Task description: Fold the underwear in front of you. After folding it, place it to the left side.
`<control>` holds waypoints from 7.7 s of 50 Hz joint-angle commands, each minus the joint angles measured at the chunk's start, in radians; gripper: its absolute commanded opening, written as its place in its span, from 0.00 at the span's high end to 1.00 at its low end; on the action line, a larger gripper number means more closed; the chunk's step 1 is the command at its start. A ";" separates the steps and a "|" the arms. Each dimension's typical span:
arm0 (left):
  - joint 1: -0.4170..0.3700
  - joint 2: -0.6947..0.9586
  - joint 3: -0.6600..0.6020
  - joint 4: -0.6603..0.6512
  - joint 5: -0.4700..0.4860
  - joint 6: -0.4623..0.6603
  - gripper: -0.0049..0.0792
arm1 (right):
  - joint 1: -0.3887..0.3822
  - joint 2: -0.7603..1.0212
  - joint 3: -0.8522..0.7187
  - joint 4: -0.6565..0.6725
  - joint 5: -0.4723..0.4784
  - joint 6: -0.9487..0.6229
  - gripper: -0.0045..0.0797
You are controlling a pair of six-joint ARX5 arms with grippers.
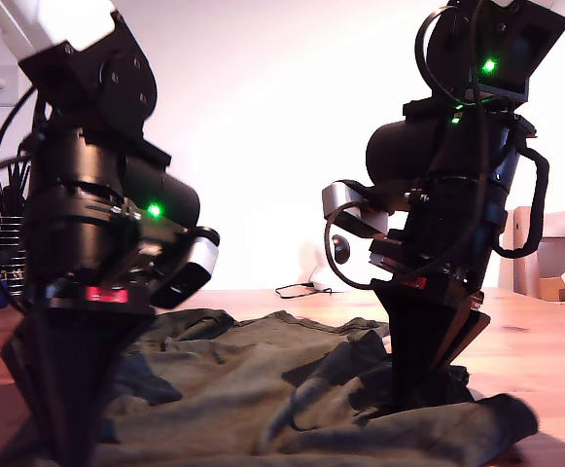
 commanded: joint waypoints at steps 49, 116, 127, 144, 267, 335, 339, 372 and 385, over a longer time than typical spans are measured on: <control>0.128 0.020 -0.021 0.010 -0.022 0.100 0.97 | 0.088 0.009 -0.012 0.048 -0.019 0.222 0.96; 0.393 -0.768 -0.507 0.699 0.229 -0.142 0.97 | 0.122 -0.626 -0.467 0.667 0.284 0.552 0.96; 0.472 -0.875 -0.616 0.681 0.270 -0.249 0.97 | 0.124 -0.746 -0.556 0.615 0.253 0.644 0.96; 0.496 -0.877 -0.649 0.446 0.330 -0.387 0.69 | 0.120 -0.748 -0.563 0.410 0.053 0.841 0.91; 0.376 -0.460 -0.622 0.463 0.407 -0.556 0.29 | 0.120 -0.747 -0.563 0.462 0.032 0.760 0.60; 0.401 -0.480 -0.584 0.606 0.341 -0.599 0.29 | 0.121 -0.747 -0.563 0.451 -0.043 0.752 0.61; 0.401 -0.481 -0.583 0.619 0.348 -0.600 0.29 | 0.121 -0.747 -0.562 0.451 -0.043 0.752 0.61; 0.403 -0.494 -0.539 0.567 0.370 -0.570 0.31 | 0.121 -0.747 -0.563 0.451 -0.048 0.752 0.61; 0.403 -0.494 -0.539 0.539 0.320 -0.542 0.31 | 0.121 -0.747 -0.563 0.453 -0.055 0.752 0.61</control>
